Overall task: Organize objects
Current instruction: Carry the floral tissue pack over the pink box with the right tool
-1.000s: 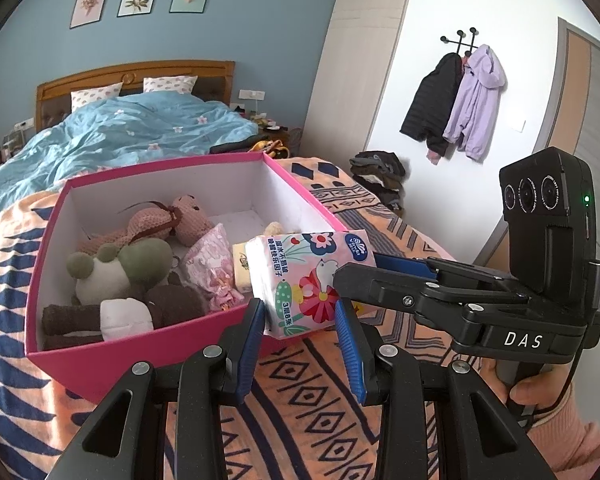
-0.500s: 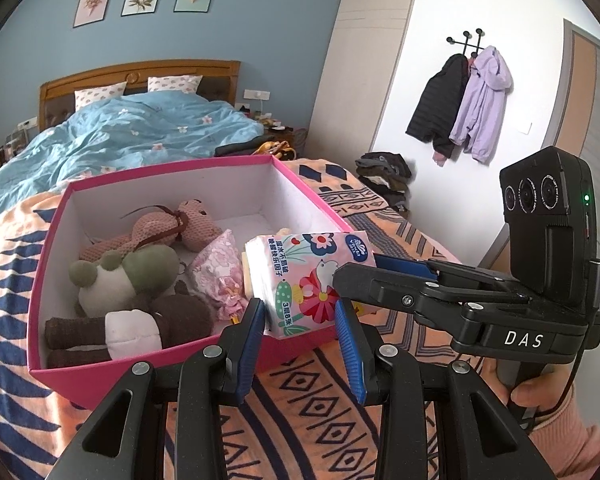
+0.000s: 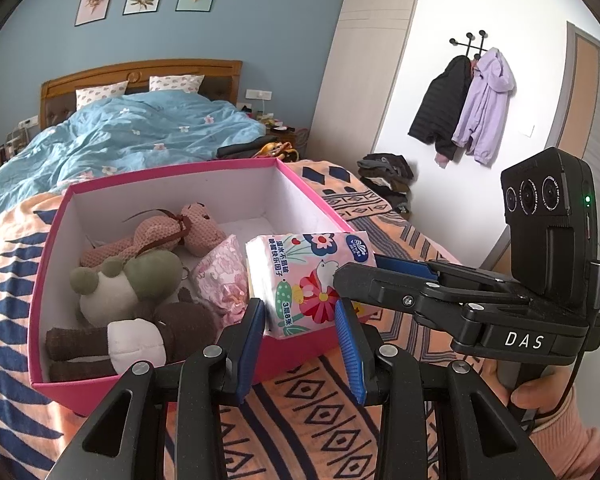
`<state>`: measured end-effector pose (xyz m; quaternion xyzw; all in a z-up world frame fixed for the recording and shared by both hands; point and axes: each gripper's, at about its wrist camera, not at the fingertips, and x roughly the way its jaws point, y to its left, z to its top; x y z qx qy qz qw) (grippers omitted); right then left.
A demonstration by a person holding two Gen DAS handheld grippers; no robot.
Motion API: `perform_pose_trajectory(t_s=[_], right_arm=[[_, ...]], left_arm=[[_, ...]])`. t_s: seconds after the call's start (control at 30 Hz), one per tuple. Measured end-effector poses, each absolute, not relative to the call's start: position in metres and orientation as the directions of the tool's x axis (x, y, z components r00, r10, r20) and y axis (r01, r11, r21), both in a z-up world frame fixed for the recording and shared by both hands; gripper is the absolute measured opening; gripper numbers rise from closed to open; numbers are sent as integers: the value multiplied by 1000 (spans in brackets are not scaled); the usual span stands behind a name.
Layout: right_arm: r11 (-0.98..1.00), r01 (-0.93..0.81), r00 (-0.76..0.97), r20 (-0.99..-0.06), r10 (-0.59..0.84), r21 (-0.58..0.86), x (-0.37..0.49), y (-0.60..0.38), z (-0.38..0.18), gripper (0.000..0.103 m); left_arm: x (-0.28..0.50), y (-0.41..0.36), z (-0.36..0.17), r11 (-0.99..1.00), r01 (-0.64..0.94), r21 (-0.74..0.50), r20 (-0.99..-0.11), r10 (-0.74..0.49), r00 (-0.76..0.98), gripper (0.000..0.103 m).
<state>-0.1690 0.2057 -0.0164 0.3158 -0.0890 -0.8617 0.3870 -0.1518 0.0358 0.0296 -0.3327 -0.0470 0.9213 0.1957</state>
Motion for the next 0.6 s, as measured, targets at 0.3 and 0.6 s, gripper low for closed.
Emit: perform_pose_trajectory(t_s=[0.3,0.6], right_arm=[[-687,609,-504,-474,-722,398,-176,205,-16,45],[-688,606,-507,-473,-720,398,-181,207,-17,45]], left_arm=[[-156,35,32,-920,-329,-215,-594,390,-704,36],[-158,36,32,-920,-328,-215,-593,390,-705,36]])
